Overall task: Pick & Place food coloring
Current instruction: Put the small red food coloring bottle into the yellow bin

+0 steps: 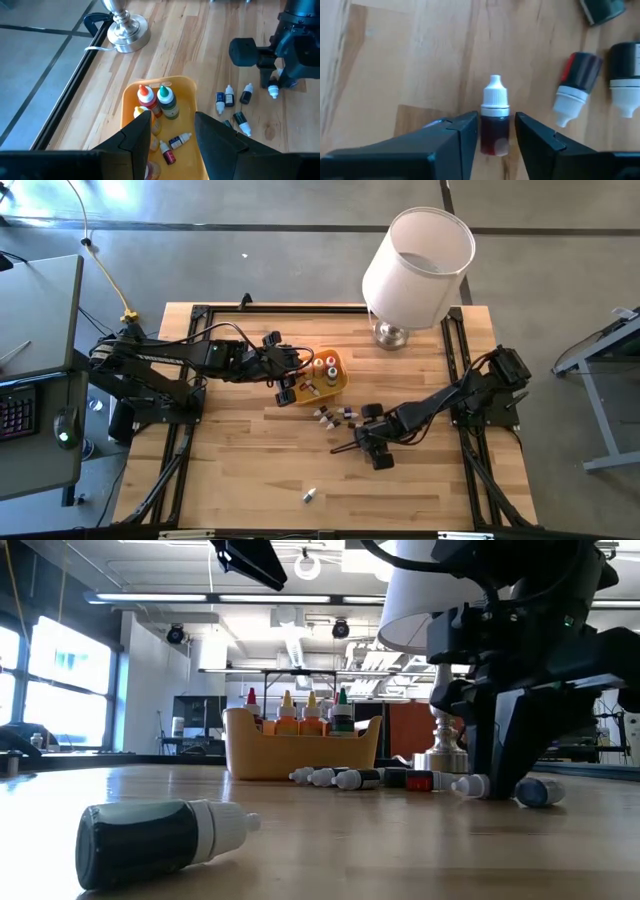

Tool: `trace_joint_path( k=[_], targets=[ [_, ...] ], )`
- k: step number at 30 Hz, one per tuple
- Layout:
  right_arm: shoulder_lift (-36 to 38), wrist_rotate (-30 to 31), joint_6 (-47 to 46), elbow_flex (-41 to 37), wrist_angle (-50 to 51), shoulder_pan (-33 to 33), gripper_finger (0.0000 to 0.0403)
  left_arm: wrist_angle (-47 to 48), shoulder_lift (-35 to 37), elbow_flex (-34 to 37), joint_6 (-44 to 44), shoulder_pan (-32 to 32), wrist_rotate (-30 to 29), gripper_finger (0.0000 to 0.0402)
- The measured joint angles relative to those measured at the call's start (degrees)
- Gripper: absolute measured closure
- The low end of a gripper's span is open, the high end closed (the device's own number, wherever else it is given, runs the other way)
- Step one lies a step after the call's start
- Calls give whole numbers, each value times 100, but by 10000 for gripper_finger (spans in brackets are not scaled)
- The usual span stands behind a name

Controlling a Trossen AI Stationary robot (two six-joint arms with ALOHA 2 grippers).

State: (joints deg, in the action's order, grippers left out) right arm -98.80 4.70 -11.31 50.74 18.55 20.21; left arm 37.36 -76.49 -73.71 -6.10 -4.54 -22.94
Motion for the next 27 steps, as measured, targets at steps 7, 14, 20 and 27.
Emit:
trace_joint_path(
  k=[7,14,20,27],
  targets=[
    [0,132,23,-2,-173,-88,338,0,0,0,1,1,-2,254],
    [0,723,1467,-2,-2074,-413,332,0,0,0,1,0,-17,254],
    [11,1719,2463,7,-3725,-1353,335,2,0,0,1,2,-34,254],
    [-194,796,2072,8,-3699,-2316,320,91,0,-2,-22,0,706,254]
  ],
)
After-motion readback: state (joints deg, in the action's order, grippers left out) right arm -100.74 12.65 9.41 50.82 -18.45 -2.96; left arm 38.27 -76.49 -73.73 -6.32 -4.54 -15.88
